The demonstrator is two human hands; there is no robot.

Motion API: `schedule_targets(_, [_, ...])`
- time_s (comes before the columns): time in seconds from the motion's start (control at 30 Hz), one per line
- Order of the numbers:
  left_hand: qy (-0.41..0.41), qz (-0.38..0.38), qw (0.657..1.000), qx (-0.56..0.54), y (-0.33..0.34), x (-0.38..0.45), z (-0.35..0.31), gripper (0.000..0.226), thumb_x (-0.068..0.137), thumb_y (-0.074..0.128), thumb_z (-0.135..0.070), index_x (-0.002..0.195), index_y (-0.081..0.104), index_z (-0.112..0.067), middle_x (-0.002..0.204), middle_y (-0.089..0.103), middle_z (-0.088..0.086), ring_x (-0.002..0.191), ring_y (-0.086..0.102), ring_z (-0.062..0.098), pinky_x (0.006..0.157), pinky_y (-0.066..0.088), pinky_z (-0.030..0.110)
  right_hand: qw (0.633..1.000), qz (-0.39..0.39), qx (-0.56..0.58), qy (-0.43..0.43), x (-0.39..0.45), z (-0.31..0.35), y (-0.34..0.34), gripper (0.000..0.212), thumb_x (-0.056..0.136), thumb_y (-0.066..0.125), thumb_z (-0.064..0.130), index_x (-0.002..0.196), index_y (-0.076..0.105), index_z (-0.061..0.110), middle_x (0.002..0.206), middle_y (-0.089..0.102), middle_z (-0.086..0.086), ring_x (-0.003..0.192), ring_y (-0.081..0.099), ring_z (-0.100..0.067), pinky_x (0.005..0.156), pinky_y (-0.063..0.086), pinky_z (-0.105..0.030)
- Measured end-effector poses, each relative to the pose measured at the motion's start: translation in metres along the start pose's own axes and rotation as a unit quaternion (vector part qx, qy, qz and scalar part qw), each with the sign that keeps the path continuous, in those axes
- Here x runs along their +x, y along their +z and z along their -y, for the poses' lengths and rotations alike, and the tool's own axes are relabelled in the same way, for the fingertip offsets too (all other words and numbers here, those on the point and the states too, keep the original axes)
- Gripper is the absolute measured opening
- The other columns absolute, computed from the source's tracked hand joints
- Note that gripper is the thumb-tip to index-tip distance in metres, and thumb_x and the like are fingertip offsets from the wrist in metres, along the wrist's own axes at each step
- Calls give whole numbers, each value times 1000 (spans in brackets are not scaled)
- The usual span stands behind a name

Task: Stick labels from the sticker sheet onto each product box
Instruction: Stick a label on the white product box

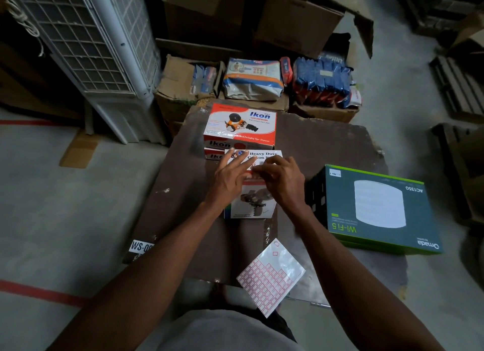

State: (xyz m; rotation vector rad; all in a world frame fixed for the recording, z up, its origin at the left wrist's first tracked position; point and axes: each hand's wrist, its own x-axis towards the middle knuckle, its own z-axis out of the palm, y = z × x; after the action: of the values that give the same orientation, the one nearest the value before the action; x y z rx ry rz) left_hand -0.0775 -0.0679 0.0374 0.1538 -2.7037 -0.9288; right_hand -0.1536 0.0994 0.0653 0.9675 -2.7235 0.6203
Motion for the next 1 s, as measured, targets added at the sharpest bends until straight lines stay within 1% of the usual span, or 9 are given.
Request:
schedule_targets(0.13, [-7,-2,1000,-7,1,0,0,53,97,60,-5,146,53,-24,155,47,0,153,20,31,115,36,51,1000,-9,0,3,-4,2,1,21,88,78,33,108,76,35,109,69,8,90,49,-16,63,34,-27])
schedule_targets(0.23, [-12,-6,1000,-12,2,-1,-1,51,97,61,-5,144,55,-22,154,47,1,153,21,31,115,35,49,999,22,-21,-12,-2,-1,5,47,83,81,33,126,65,29,131,64,0,119,51,-26,88,40,-39])
schedule_targets(0.3, [0,-17,1000,-11,5,-2,1,46,97,60,-5,142,58,-18,153,49,1,152,22,31,115,36,48,997,68,11,-38,1,-10,7,65,88,76,35,146,50,29,153,49,-3,145,36,-31,111,31,-47])
schedule_targets(0.37, [5,-16,1000,-12,8,-2,6,45,98,59,-6,142,58,-17,153,49,1,152,22,30,115,36,46,989,130,39,-59,3,-17,7,76,92,71,37,158,33,31,165,32,-3,155,20,-33,120,22,-55])
schedule_targets(0.57, [-2,-37,996,-84,5,5,15,49,94,66,-8,141,58,-15,152,47,8,148,29,23,115,40,50,981,184,-1,-66,10,-18,3,93,88,76,40,162,19,34,169,18,-3,156,10,-34,118,26,-65])
schedule_targets(0.73, [-105,-109,977,-153,23,-31,30,73,96,68,-26,157,29,-29,164,22,6,147,33,24,102,49,29,975,208,-61,-47,15,-5,2,93,92,73,35,161,11,41,170,12,-7,156,7,-39,112,30,-68])
schedule_targets(0.87, [-236,13,953,-189,56,-68,45,104,90,72,-39,155,-7,-52,164,27,2,144,39,23,109,45,51,968,227,-102,-27,13,0,2,107,85,79,39,159,3,47,170,9,-7,155,8,-40,107,39,-66])
schedule_targets(0.93, [-242,34,954,-173,63,-77,49,110,87,75,-38,152,-11,-55,165,24,-1,147,34,22,112,42,53,966,234,-107,-17,11,2,2,110,83,81,39,160,2,46,170,8,-7,155,7,-41,105,42,-66])
schedule_targets(1.0, [-259,30,944,-202,63,-75,43,111,86,78,-30,157,-5,-45,164,27,-1,146,35,22,113,41,48,969,225,-100,-12,8,3,2,106,86,78,39,160,3,44,170,9,-9,155,9,-42,104,44,-64])
